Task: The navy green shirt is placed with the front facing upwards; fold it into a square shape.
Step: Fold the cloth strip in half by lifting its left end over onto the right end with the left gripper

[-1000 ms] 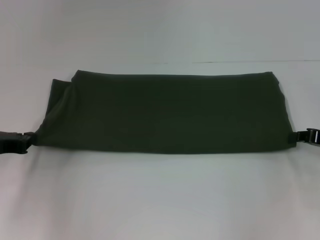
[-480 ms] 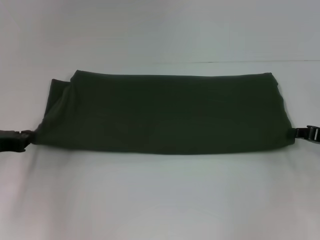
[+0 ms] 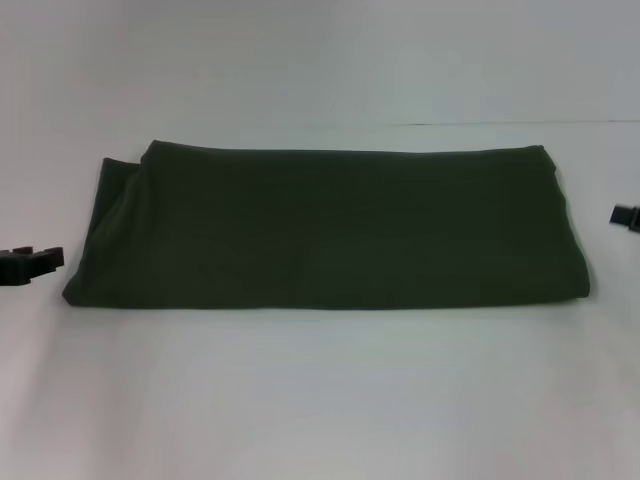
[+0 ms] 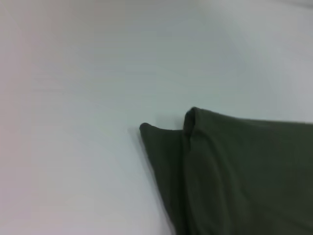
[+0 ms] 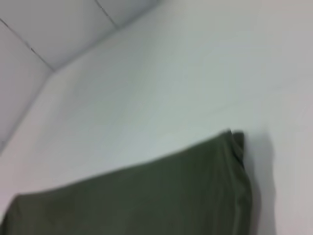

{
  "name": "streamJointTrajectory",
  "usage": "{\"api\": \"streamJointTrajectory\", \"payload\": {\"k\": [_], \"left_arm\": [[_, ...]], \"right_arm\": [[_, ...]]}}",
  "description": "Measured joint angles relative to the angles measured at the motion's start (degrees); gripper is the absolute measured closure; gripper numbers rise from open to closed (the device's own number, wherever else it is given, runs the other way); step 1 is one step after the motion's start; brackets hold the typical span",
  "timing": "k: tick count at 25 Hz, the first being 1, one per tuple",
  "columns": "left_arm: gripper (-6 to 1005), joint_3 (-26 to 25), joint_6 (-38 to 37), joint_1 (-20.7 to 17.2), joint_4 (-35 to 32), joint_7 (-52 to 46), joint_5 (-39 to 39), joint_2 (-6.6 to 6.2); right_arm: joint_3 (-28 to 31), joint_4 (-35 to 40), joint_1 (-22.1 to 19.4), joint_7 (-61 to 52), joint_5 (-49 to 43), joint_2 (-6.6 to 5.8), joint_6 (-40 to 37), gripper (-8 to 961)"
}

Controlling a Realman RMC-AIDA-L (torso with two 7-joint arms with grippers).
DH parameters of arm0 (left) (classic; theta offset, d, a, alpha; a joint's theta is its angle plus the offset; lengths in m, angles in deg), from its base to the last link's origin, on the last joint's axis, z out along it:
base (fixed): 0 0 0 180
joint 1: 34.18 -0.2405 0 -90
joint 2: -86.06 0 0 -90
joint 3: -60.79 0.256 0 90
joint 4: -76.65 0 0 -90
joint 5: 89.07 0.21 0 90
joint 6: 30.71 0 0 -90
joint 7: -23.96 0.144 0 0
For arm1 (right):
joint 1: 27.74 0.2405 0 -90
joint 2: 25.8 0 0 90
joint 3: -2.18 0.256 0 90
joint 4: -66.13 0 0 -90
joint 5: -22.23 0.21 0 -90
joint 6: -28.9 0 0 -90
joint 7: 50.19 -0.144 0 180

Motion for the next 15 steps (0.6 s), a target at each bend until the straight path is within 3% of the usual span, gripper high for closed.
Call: {"api": "streamJointTrajectory", "payload": {"k": [5,10,13,15], "left_arm": [[572,-1.9,-6.1,0.1,-1.4,-5.9,-0.2,-0.35],[407,-2.1,-9.2,0.6,-1.0,-13.8,0.3,-1.05],[321,-2.4,-12.0,1.1,-1.0,-18.1,0.4,-1.53],[264,-2.6,-13.5,1.5,-1.0,-20.6,0.8,-1.80]], "right_arm": [[-0.4,1.3,1.0,1.0,2.3,-0.75,-3.8,585],[-6.0,0.9,4.2,-1.1,0.7,-1.52,-4.8,370],[-8.9,0.9,6.7,-3.7,-1.4,-2.19,-4.9,129],[-9.9,0.9,8.1,-4.7,-2.9,-2.52,-5.0,87]]}}
